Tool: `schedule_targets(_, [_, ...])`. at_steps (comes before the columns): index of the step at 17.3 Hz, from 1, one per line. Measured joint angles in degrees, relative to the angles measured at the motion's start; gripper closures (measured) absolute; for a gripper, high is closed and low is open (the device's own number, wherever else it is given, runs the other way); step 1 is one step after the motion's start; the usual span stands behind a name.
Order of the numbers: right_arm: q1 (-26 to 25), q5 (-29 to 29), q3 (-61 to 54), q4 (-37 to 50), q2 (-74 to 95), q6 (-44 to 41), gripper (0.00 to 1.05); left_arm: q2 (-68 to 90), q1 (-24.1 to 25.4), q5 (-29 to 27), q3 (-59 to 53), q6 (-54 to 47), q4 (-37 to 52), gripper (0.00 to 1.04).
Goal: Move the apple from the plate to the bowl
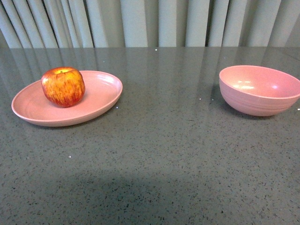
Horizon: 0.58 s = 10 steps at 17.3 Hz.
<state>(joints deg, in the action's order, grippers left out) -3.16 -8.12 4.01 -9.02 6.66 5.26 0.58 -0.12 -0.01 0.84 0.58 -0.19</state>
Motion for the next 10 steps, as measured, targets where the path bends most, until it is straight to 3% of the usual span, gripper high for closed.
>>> schedule_targets(6, [-4.3,-5.7,10.2,15.8,16.3,2.7,0.07,0.0,0.0,0.0,0.0,0.0,0.0,0.07])
schedule_targets(7, [-3.2,-6.9,23.0,25.1,36.4,3.1,0.07,0.0,0.0,0.0,0.0,0.0,0.0,0.07])
schedule_targets(8, [0.5,-5.2,37.4,22.8,54.5,1.5,0.07,0.0,0.0,0.0,0.0,0.0,0.0,0.07])
schedule_targets(10, [2.7,-3.1,48.6,16.2,67.7,0.1,0.07,0.0,0.0,0.0,0.0,0.0,0.0,0.07])
